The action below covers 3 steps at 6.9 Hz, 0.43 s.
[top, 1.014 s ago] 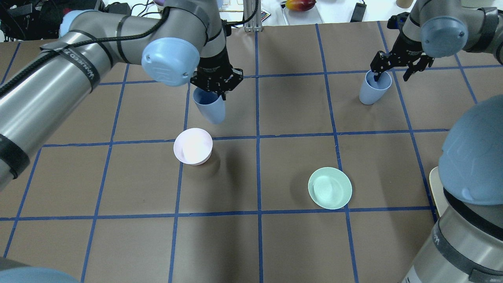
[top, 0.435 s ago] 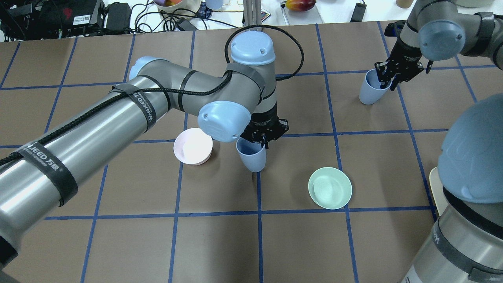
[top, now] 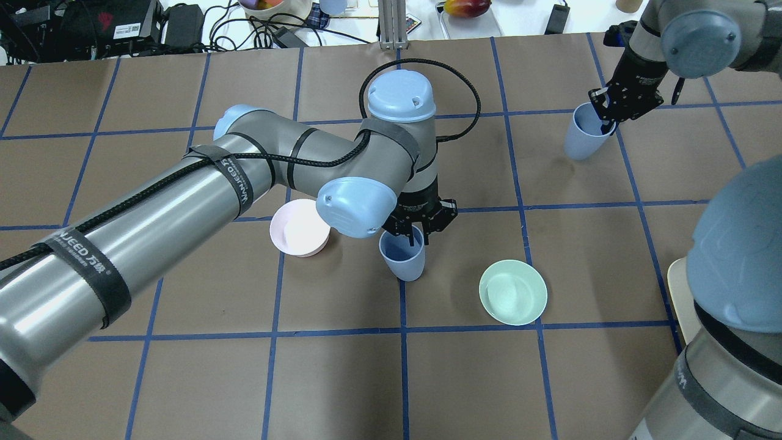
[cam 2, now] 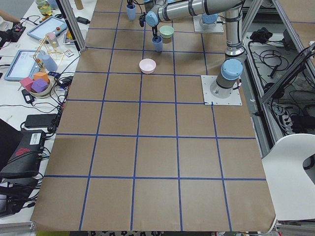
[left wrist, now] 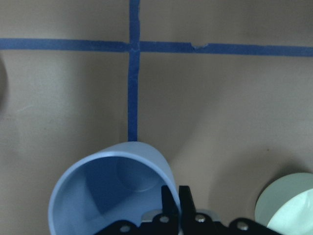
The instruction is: Stack blue cups with both arms
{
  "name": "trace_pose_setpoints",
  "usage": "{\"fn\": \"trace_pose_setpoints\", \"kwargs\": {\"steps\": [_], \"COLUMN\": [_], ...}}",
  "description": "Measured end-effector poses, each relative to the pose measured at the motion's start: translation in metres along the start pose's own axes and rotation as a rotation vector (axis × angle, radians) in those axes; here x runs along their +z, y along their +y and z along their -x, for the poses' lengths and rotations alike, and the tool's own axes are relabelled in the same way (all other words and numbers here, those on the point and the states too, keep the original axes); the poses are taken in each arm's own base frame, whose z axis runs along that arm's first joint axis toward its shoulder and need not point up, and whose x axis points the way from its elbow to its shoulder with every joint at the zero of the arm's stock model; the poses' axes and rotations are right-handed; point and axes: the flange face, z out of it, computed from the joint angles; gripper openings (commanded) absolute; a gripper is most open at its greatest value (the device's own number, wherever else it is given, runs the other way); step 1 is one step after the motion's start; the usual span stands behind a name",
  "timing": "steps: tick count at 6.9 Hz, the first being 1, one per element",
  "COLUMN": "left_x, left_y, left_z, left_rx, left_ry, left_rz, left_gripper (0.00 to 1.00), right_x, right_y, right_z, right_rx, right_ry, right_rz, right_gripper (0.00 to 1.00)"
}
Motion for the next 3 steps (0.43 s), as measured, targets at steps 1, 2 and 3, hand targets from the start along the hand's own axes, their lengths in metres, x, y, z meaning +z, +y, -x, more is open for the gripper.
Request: {"fn": "trace_pose_setpoints", "kwargs": {"steps": [1,2,3], "left_x": [-0.019,-0.050,-0.096], "left_y": [-0.005,-0.015,-0.027], "left_z": [0.008,0.024,0.050], "left_rx": [-0.012,-0.044,-0.081], "left_ry": [0.008,0.016,0.026], "left_rz": [-0.030,-0.062,-0.087], "left_gripper": [1.00,1.00,1.00], "right_x": [-0.028,-0.053,-0.071], "right_y": [0.018,0.038,0.058], "right_z": [0.011,0.026,0.049], "right_rx": [-0.001,0.005,0.022], "right_ry": [-0.014,-0.037,-0.060], "right_rz": [0.024,0.050,0.076], "right_gripper": [0.00,0.00,0.00]}}
